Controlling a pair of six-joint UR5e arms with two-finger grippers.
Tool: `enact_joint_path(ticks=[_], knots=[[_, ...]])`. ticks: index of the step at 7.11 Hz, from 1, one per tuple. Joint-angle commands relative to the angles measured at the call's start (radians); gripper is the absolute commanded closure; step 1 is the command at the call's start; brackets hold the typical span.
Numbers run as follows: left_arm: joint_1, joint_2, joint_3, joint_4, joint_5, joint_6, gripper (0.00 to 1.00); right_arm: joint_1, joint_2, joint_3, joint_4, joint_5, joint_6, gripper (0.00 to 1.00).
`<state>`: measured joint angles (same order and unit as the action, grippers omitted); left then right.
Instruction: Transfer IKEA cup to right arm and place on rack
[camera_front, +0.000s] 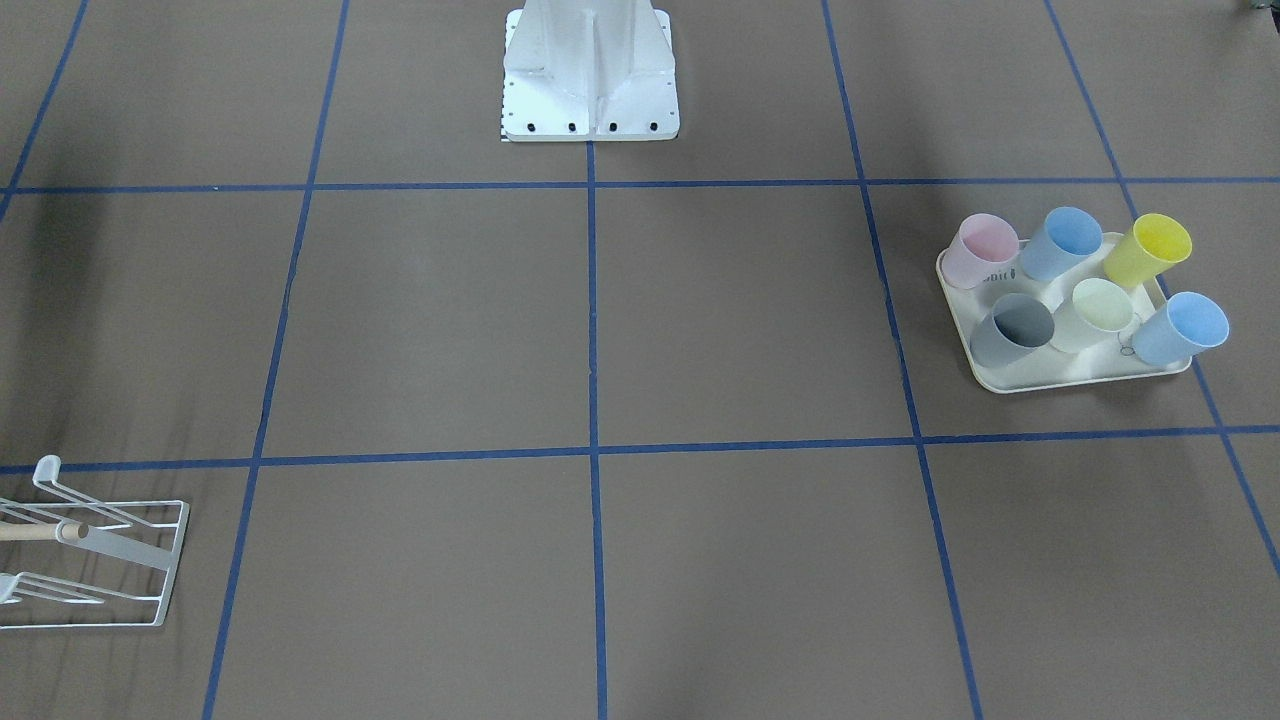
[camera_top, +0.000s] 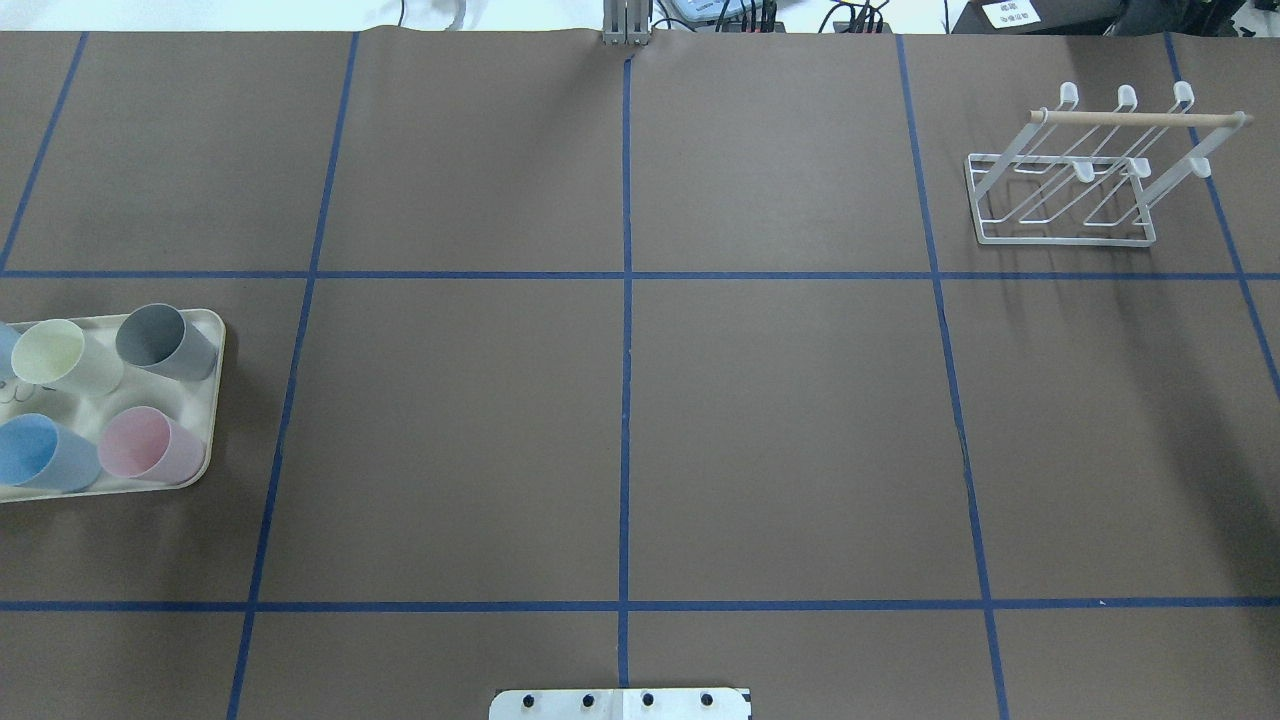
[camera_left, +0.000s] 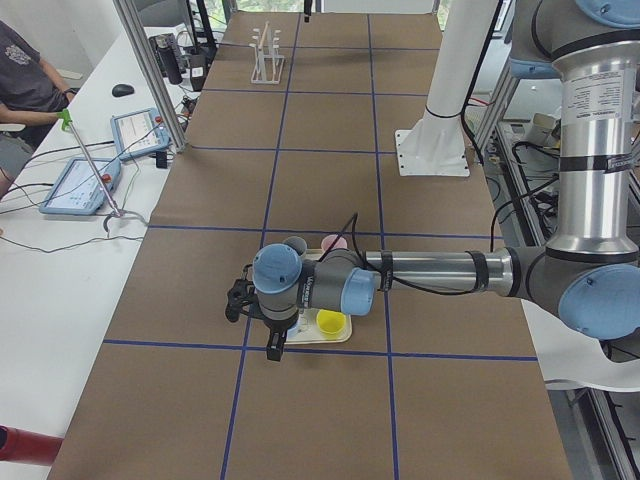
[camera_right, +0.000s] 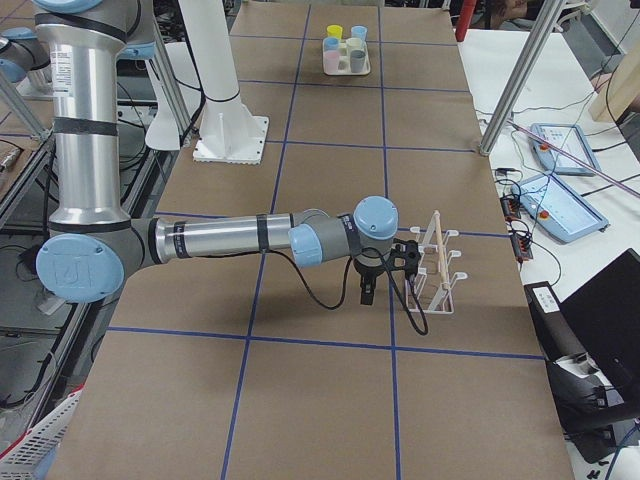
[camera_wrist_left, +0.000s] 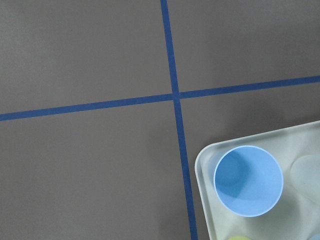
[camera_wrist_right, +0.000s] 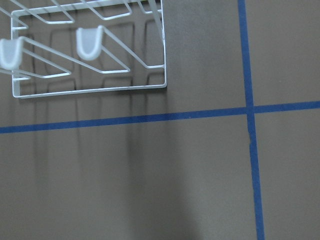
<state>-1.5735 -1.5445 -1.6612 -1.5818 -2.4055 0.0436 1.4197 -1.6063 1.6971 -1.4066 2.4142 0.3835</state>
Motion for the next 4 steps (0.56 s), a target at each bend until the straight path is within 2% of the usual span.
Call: enact_joint_path(ticks=[1, 4], knots=[[-0.008, -0.017, -0.06, 0.089, -0.009, 0.012, 0.0, 0.001, -0.014, 0.007, -0.008, -0.001, 0.0, 0.01], [-0.002, 0.024, -0.051, 0.071, -0.017, 0.013, 0.0, -0.011, -0.012, 0.001, 0.009, -0.006, 0.0, 0.01]])
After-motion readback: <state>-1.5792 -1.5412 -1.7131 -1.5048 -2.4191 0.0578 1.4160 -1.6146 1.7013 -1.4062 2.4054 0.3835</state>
